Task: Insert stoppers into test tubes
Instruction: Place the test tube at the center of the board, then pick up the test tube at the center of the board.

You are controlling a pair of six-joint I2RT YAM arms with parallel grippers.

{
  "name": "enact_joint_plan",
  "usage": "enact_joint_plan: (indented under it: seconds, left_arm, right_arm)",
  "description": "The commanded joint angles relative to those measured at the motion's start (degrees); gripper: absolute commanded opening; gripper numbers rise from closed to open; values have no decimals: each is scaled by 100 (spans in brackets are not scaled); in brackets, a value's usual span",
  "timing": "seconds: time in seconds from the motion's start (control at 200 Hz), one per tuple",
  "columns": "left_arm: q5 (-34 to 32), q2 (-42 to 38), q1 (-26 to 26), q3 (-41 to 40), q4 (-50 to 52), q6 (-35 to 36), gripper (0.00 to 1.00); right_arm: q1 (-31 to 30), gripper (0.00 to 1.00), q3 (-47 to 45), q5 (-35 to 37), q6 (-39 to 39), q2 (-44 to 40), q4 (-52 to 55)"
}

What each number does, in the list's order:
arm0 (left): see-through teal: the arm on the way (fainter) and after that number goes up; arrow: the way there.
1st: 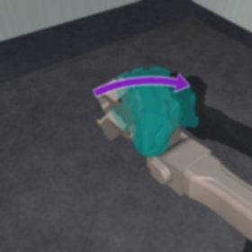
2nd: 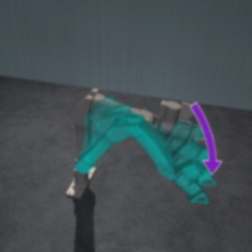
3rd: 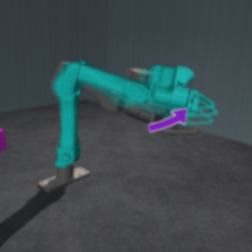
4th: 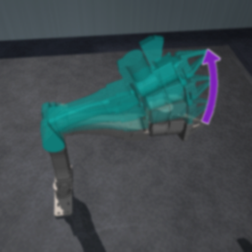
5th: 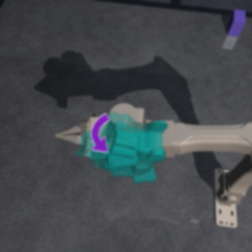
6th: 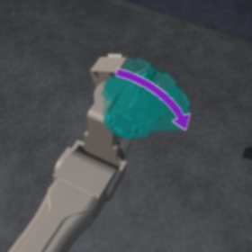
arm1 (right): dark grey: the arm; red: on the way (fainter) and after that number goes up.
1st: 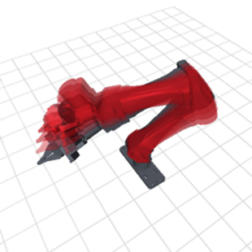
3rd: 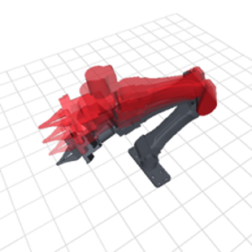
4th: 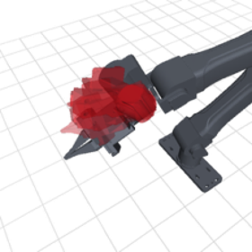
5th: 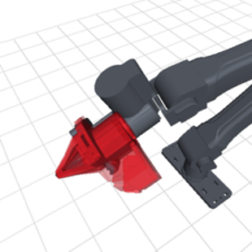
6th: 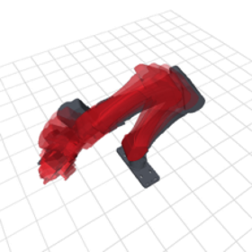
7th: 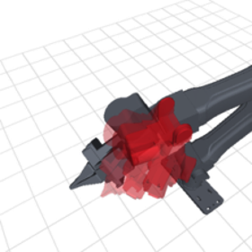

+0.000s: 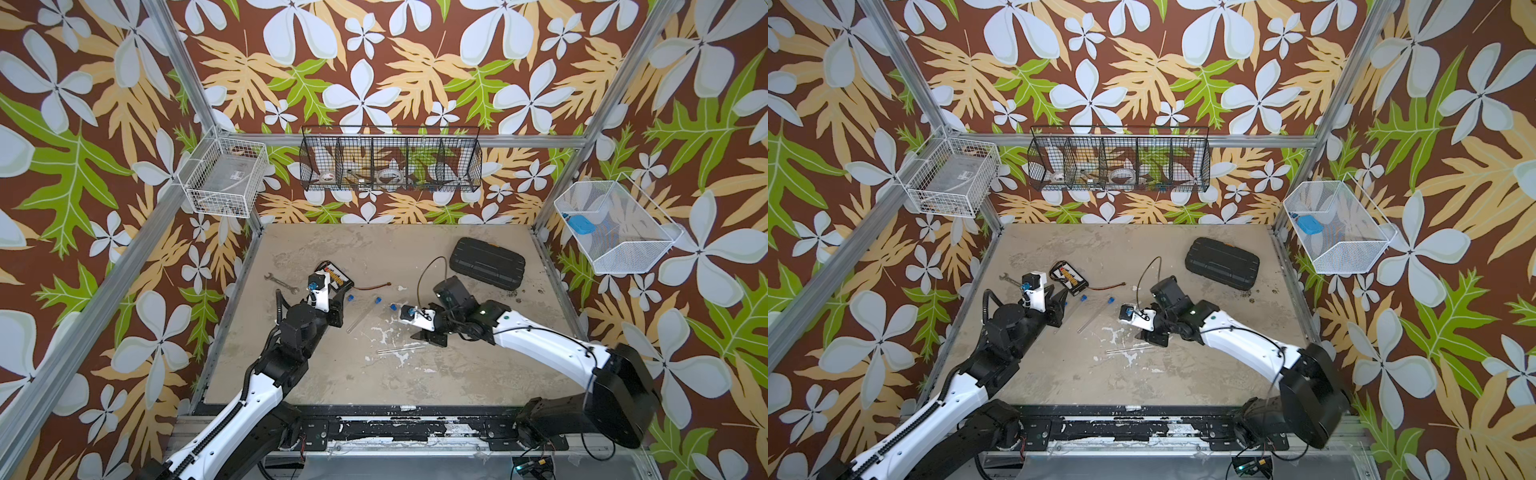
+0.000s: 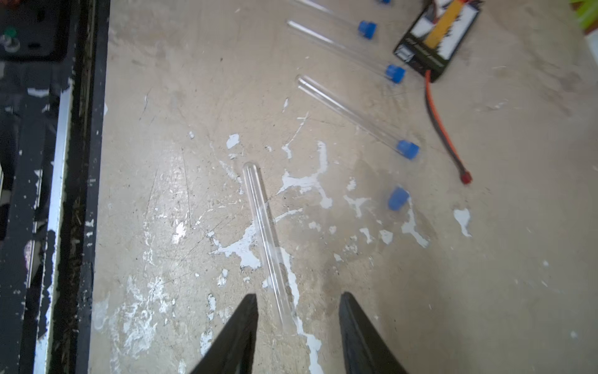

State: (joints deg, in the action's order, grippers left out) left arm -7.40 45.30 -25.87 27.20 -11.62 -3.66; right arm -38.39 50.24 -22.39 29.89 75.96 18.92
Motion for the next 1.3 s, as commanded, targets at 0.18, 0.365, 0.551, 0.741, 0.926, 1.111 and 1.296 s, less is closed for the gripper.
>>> enact_joint_plan:
  seconds: [0.18, 0.365, 0.551, 0.741, 0.926, 1.111, 1.296]
  left_arm:
    - [1983, 834, -127, 464, 173, 833, 40]
    - [2230, 1351, -886, 679, 771, 1961, 47]
    - [2260, 1969, -1551, 1018, 1651, 3124, 50]
    - [2118, 2820, -2042, 1550, 2301, 3758, 52]
    - [1873, 3770, -2317, 2201, 2961, 4110, 53]
    - [1630, 4519, -2326, 2754, 3368, 4056, 53]
    - [1663, 5028, -2335, 3168, 3727, 4154, 50]
  right_arm:
    - [971, 44, -1225, 542, -2852, -1464, -1192]
    - [1453, 38, -1492, 1427, -4146, -1764, -1146]
    - [1979, 36, -1683, 1526, -4852, -2087, -1076]
    - [2004, 37, -1718, 1623, -4732, -2318, -837]
    - [2002, 38, -1815, 1685, -4747, -2520, -750]
    - [2003, 38, -1854, 1703, -4737, -2566, -736]
    - [2008, 39, -1858, 1712, -4716, -2558, -740]
